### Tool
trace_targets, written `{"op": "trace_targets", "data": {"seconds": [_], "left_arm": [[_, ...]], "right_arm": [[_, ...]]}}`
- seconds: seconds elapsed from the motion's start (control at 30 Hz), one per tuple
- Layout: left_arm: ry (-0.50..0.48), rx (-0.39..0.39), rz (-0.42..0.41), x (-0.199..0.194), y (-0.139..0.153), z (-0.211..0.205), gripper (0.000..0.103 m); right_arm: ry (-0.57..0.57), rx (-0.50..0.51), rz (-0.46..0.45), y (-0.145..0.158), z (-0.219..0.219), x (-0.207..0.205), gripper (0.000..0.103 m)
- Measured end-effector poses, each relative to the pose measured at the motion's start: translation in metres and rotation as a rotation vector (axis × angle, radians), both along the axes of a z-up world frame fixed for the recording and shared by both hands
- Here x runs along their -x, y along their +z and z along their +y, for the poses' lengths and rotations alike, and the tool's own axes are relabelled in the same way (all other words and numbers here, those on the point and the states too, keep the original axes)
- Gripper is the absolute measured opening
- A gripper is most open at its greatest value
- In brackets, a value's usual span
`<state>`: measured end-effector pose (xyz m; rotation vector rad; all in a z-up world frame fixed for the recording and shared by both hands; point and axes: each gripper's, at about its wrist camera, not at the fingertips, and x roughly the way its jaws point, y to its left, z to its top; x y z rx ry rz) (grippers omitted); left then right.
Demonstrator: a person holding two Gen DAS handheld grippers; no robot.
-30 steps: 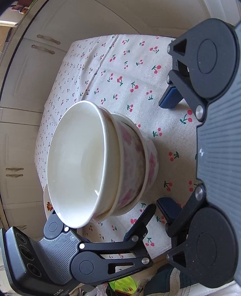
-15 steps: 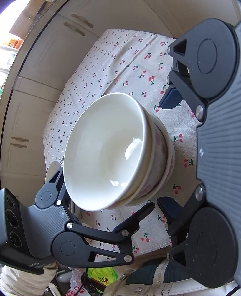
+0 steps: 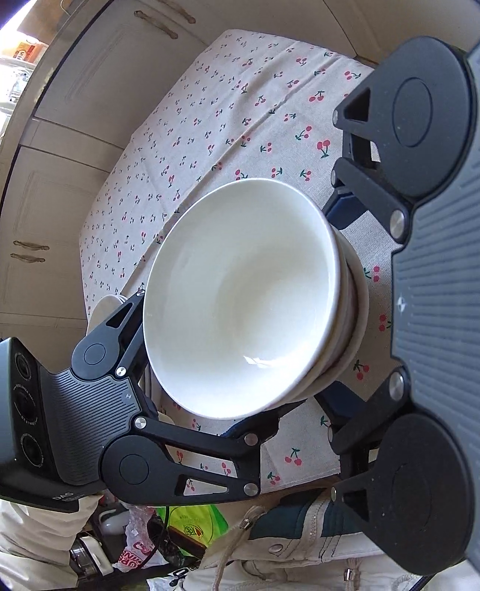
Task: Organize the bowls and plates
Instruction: 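Lift the bowl stack with both tools and carry it onto the plate stack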
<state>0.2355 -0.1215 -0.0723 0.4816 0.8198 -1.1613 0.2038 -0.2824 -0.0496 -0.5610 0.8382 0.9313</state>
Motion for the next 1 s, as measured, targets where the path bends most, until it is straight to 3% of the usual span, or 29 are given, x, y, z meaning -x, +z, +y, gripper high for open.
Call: {"op": "trace_targets", "data": {"seconds": [0.5,1.0], "left_arm": [[-0.029,0.007,0.026,-0.005,-0.002,-0.004,0.082],[0.01,0.02,0.0,0.007,0.011,0.009,0.081]], "right_arm": [[0.006,0.01,0.024,0.001,0.002,-0.005,0.09],[0.016,0.022,-0.012,0.012,0.009,0.005,0.089]]}}
